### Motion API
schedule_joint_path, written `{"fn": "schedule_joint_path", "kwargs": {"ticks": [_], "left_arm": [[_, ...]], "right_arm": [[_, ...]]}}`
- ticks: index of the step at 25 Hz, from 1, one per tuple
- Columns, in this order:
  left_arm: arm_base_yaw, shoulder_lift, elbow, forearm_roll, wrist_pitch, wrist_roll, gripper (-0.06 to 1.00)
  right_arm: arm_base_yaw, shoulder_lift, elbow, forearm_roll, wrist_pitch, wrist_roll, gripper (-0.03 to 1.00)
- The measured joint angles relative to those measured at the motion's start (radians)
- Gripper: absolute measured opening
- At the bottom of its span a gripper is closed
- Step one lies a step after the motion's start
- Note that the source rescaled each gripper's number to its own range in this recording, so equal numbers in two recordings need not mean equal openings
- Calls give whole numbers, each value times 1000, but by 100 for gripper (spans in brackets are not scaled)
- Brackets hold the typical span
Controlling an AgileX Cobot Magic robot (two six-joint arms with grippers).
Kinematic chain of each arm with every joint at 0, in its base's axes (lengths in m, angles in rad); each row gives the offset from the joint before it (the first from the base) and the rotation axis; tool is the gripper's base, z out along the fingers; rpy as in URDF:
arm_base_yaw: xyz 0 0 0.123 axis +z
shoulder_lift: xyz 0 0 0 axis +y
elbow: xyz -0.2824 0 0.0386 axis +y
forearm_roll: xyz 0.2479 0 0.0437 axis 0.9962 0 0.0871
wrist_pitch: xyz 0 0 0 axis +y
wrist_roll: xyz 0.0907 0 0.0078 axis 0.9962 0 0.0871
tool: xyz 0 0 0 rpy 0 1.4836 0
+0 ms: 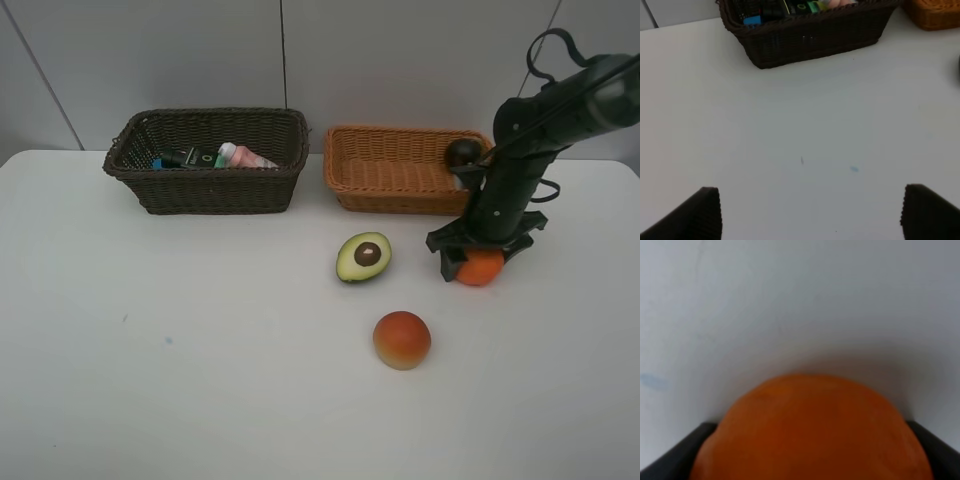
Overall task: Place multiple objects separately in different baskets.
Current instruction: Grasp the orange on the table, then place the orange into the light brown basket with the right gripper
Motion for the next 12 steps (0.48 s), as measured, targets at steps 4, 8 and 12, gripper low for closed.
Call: {"fn": "schedule_joint_path", "kwargs": {"ticks": [4, 8, 12], "left_arm": [[0, 0, 0, 0, 0, 0, 88], [0, 0, 0, 0, 0, 0, 88], [0, 0, 0, 0, 0, 0, 88]], "right_arm": [[0, 0, -23, 1, 70, 0, 59], [0, -39, -76, 2, 137, 0, 59], [0, -83, -207, 1, 183, 0, 59]]}}
